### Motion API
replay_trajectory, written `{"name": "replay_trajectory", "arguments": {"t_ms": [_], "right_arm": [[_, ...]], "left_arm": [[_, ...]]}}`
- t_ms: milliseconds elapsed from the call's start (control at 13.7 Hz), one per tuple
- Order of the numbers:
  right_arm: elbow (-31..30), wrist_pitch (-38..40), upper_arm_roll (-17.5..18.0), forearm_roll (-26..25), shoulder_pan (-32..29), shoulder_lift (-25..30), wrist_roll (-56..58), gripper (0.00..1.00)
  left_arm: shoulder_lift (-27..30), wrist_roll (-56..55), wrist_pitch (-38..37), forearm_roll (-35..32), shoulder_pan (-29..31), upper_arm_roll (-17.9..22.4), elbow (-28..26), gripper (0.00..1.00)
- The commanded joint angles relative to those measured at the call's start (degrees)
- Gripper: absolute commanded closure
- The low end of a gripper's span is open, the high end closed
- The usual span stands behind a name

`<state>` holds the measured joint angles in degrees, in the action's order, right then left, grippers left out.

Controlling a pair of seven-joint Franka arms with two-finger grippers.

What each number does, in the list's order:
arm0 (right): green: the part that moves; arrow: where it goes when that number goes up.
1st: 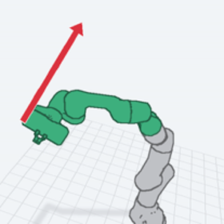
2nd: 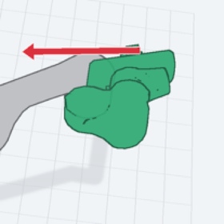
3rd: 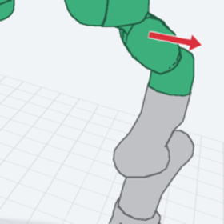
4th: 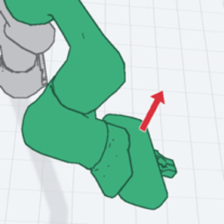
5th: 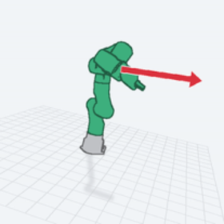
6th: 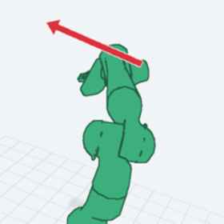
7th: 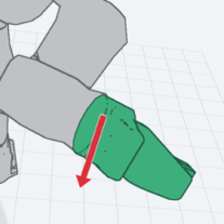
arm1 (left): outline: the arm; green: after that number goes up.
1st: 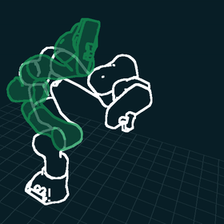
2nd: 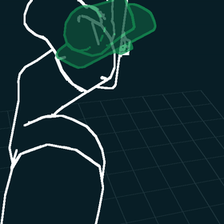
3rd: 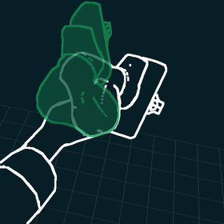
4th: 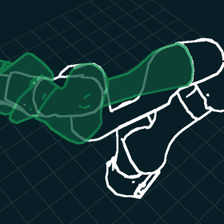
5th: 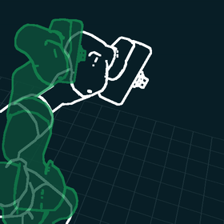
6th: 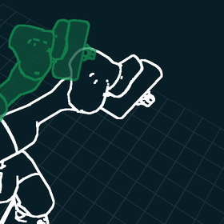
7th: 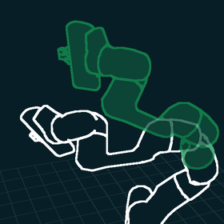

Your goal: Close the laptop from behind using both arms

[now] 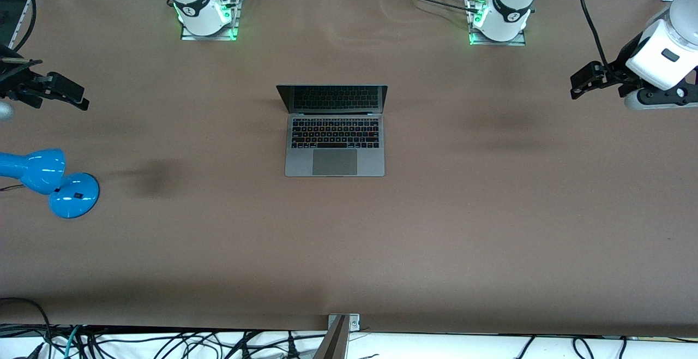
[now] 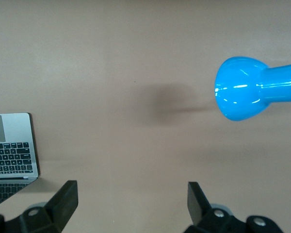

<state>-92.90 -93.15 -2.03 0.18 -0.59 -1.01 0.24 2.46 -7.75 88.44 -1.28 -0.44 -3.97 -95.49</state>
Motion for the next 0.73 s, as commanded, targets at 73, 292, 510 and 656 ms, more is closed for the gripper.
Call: {"name": "replay_trajectory", "arguments": {"t_ms": [73,292,510,656], "right_arm": [[1.1,0.8,0.4,0.9,-0.6,-0.4,-0.4,0.0],[1.1,0.8,0.4,0.9,-0.6,-0.4,-0.4,0.0],[1.1,0.8,0.4,0.9,-0.6,-0.4,-0.4,0.0],[1.1,0.8,0.4,0.9,-0.6,-0.4,-0.4,0.0]], "left_arm": [[-0.3,1.6,-0.1,-0.9,-0.3,-0.2,-0.4,0.0],[-3.5,1.5,-0.2,-1.1,-0.2,-0.2,3.6,0.0],[-5.9,1.3,-0.2,-1.1,-0.1,-0.2,6.4,0.0],[-6.4,0.8,-0.2,-1.3,-0.3,-0.1,6.8,0.0]]}}
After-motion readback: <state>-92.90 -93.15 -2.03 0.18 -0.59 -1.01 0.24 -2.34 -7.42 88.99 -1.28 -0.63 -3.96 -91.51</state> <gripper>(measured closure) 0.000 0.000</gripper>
